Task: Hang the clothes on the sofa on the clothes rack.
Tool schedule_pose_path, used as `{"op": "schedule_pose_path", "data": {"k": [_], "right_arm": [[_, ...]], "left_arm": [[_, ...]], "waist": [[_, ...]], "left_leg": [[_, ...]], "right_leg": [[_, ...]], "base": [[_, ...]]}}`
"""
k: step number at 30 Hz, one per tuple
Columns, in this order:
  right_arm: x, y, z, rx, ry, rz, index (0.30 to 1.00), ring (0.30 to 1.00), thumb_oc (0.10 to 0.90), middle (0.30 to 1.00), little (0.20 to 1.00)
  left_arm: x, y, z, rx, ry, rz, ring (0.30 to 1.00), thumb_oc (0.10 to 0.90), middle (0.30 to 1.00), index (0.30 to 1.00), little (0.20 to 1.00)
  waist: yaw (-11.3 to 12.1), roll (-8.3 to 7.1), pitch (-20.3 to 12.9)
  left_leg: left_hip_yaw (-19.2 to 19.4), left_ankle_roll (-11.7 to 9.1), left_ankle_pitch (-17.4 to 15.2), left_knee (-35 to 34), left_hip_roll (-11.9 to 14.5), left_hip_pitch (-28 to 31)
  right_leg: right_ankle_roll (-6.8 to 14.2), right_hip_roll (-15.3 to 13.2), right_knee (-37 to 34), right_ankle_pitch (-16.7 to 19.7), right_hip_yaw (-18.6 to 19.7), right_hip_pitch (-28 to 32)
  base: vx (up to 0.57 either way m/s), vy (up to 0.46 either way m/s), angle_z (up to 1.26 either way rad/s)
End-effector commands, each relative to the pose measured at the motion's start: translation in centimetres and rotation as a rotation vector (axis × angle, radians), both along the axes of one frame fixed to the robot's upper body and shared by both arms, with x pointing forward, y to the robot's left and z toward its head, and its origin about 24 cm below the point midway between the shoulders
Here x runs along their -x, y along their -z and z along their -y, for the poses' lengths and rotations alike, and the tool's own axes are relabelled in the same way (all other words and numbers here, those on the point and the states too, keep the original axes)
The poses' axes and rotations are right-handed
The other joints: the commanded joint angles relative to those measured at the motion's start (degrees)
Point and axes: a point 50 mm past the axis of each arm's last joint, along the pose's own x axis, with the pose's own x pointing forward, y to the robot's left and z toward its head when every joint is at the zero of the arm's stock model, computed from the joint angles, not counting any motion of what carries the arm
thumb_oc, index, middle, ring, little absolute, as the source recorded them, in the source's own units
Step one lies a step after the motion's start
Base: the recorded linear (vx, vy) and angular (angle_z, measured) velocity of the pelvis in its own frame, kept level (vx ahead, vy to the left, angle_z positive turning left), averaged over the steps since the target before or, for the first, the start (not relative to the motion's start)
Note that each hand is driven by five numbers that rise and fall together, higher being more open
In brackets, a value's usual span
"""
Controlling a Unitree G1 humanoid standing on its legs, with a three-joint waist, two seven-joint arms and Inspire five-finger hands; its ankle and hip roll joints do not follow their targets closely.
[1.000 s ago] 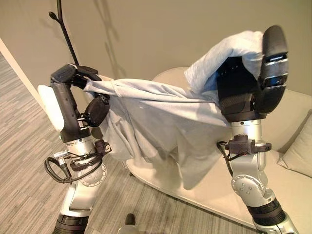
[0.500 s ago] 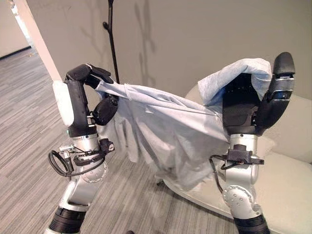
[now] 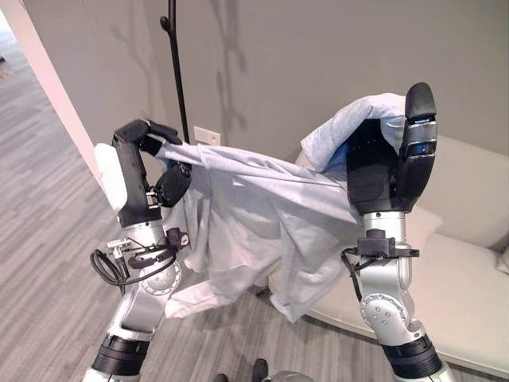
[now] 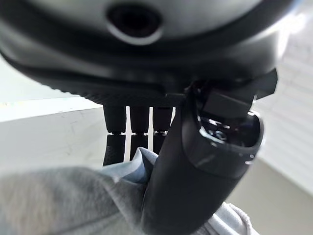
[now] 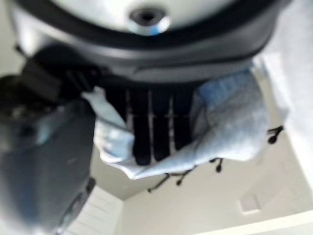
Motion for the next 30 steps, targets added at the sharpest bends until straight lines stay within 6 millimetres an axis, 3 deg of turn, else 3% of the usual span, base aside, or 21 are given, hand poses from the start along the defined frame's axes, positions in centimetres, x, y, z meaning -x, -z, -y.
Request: {"op": "schedule_pose_path", "data": {"k": [1,2,4,6,7,8,9,12,15,19,20,22,23,26,27,28,29,30], "right_arm": [[1.2,-4.7,2.2,-0.076,0.091,0.256,0.3,0.3,0.4,0.3,0.3],[1.2,-4.6,2.3,-0.082,0.097,0.242,0.3,0.3,0.4,0.3,0.3],[1.2,-4.4,2.2,-0.082,0.093,0.23,0.3,0.3,0.4,0.3,0.3],[1.4,-4.3,2.2,-0.084,0.074,0.233,0.3,0.3,0.4,0.3,0.3],[1.4,-4.1,2.0,-0.084,0.053,0.233,0.3,0.3,0.4,0.3,0.3],[1.4,-4.1,2.0,-0.084,0.051,0.232,0.3,0.3,0.4,0.3,0.3],[1.5,-4.1,2.0,-0.082,0.045,0.234,0.3,0.3,0.4,0.3,0.3],[1.7,-3.9,2.2,-0.075,0.044,0.237,0.3,0.3,0.4,0.3,0.3],[1.9,-3.7,2.7,-0.08,0.06,0.241,0.3,0.3,0.4,0.3,0.3],[1.7,-3.6,2.9,-0.1,0.053,0.236,0.3,0.3,0.4,0.3,0.3],[1.7,-3.6,2.9,-0.1,0.053,0.236,0.3,0.3,0.4,0.3,0.3],[1.4,-2.9,2.6,-0.104,0.028,0.198,0.3,0.3,0.4,0.3,0.3],[1.3,-2.9,2.7,-0.096,0.032,0.198,0.3,0.3,0.4,0.3,0.3],[1.3,-3.0,2.8,-0.086,0.041,0.202,0.3,0.3,0.4,0.3,0.3],[2.1,-2.9,3.7,-0.002,0.09,0.215,0.3,0.3,0.4,0.3,0.3],[2.4,-3.0,4.2,0.009,0.119,0.223,0.3,0.3,0.4,0.3,0.3],[2.4,-3.0,4.3,0.009,0.121,0.223,0.3,0.3,0.4,0.3,0.3],[2.4,-2.8,4.6,0.006,0.142,0.213,0.3,0.3,0.4,0.3,0.3]], "left_arm": [[0.5,-5.4,0.0,0.003,0.018,0.284,0.3,0.4,0.3,0.3,0.3],[0.4,-5.2,0.1,0.021,0.023,0.273,0.3,0.4,0.3,0.3,0.3],[0.3,-5.0,-0.1,0.041,0.013,0.264,0.3,0.4,0.3,0.3,0.3],[0.3,-5.0,-0.3,0.045,0.001,0.268,0.3,0.4,0.3,0.3,0.3],[0.4,-4.9,-0.2,0.031,-0.002,0.262,0.3,0.4,0.3,0.3,0.3],[0.4,-4.9,-0.3,0.031,-0.002,0.261,0.3,0.4,0.3,0.3,0.3],[0.4,-4.9,-0.3,0.025,-0.004,0.263,0.3,0.4,0.3,0.3,0.3],[0.3,-4.9,-0.5,0.042,-0.013,0.268,0.3,0.4,0.3,0.3,0.3],[0.4,-5.3,-0.4,0.056,-0.014,0.3,0.3,0.4,0.3,0.3,0.3],[0.6,-5.5,-0.4,0.084,-0.005,0.338,0.3,0.4,0.3,0.3,0.3],[0.7,-5.5,-0.4,0.085,-0.005,0.338,0.3,0.4,0.3,0.3,0.3],[0.9,-5.8,-0.2,0.087,0.013,0.36,0.3,0.4,0.3,0.3,0.3],[0.9,-6.0,-0.2,0.08,0.015,0.37,0.3,0.4,0.3,0.3,0.3],[0.9,-6.2,0.0,0.064,0.022,0.376,0.3,0.4,0.3,0.3,0.3],[0.7,-6.5,1.0,0.023,0.078,0.373,0.3,0.4,0.3,0.3,0.3],[0.5,-6.7,1.2,0.022,0.086,0.381,0.3,0.4,0.3,0.3,0.3],[0.5,-6.7,1.3,0.022,0.088,0.382,0.3,0.4,0.3,0.3,0.3],[0.3,-7.0,1.6,0.025,0.098,0.393,0.3,0.4,0.3,0.3,0.3]], "waist": [[-0.3,-3.51,-3.7],[-0.2,-3.24,-3.3],[0.2,-3.44,-3.3],[0.4,-3.29,-3.6],[0.0,-2.98,-4.7],[0.0,-3.1,-4.8],[-0.3,-2.78,-5.4],[-0.6,-1.16,-6.5],[-0.8,-0.21,-6.5],[-0.2,0.94,-6.7],[-0.2,1.01,-6.6],[0.6,1.73,-7.0],[0.8,1.99,-7.3],[0.7,2.18,-7.5],[-0.9,2.18,-8.8],[-1.1,1.62,-9.0],[-1.0,1.34,-9.1],[-1.3,0.71,-9.2]], "left_leg": [[3.3,-2.9,0.7,21.4,11.4,-7.1],[3.8,-3.4,2.4,26.2,13.8,-9.7],[4.5,-3.2,3.2,28.7,15.0,-12.6],[4.1,-3.3,3.6,25.9,16.0,-14.0],[3.9,-3.1,3.0,18.6,16.6,-12.7],[4.1,-3.0,3.3,17.8,16.3,-12.4],[3.9,-3.1,3.4,12.3,16.3,-11.2],[2.2,-4.9,9.3,-1.6,17.9,-9.3],[0.5,-6.3,12.0,-7.3,20.1,-10.3],[-5.7,-8.2,13.4,-8.7,22.7,-11.1],[-5.8,-8.3,13.4,-8.7,22.7,-11.0],[-13.2,-9.7,15.5,-8.1,25.4,-10.9],[-15.2,-9.8,15.2,-7.4,25.4,-10.6],[-16.3,-9.8,13.9,-5.1,25.1,-11.2],[-13.7,-9.5,8.1,-0.3,23.4,-12.1],[-12.9,-8.8,6.2,2.4,21.4,-12.9],[-12.9,-8.6,5.9,3.0,21.1,-13.3],[-12.2,-8.0,4.7,4.7,19.2,-14.1]], "right_leg": [[5.4,-2.6,-15.7,0.8,-4.3,13.8],[4.6,-2.0,-16.5,0.6,-5.0,15.0],[4.1,-2.3,-17.1,0.1,-5.4,16.3],[4.2,-3.0,-16.9,-0.3,-5.3,16.6],[4.8,-3.7,-16.2,-1.0,-5.4,16.0],[4.9,-3.9,-16.1,-1.0,-5.4,15.9],[5.4,-4.4,-15.8,-1.5,-5.4,15.8],[6.1,-4.8,-15.0,-3.7,-5.3,16.7],[6.5,-5.5,-13.2,-5.9,-4.5,18.4],[7.1,-6.9,-10.5,-8.8,-0.8,20.5],[7.0,-6.9,-10.3,-8.9,-0.7,20.6],[8.8,-9.8,-9.5,-10.0,2.8,21.7],[9.5,-10.4,-9.6,-10.3,3.7,22.0],[10.1,-11.3,-9.8,-10.1,4.1,22.7],[12.9,-15.9,-11.0,-6.4,3.5,24.2],[13.9,-18.0,-10.6,-2.8,3.1,23.9],[14.1,-18.3,-10.9,-2.6,3.0,23.9],[14.7,-20.3,-9.8,2.5,2.8,23.3]], "base": [[0.06,-0.146,0.43],[0.12,-0.155,0.67],[0.11,-0.052,0.36],[0.15,0.072,0.01],[0.15,0.11,-0.16],[0.18,0.151,-0.2],[0.14,0.138,-0.1],[0.23,0.19,-0.18],[0.26,0.17,-0.09],[0.28,0.212,-0.16],[0.32,0.316,-0.51],[0.45,0.576,-0.41],[0.28,0.41,-0.59],[0.24,0.375,-0.65],[0.4,0.683,0.03],[0.4,0.694,0.18],[0.16,0.334,0.23],[0.13,0.299,0.21]]}}
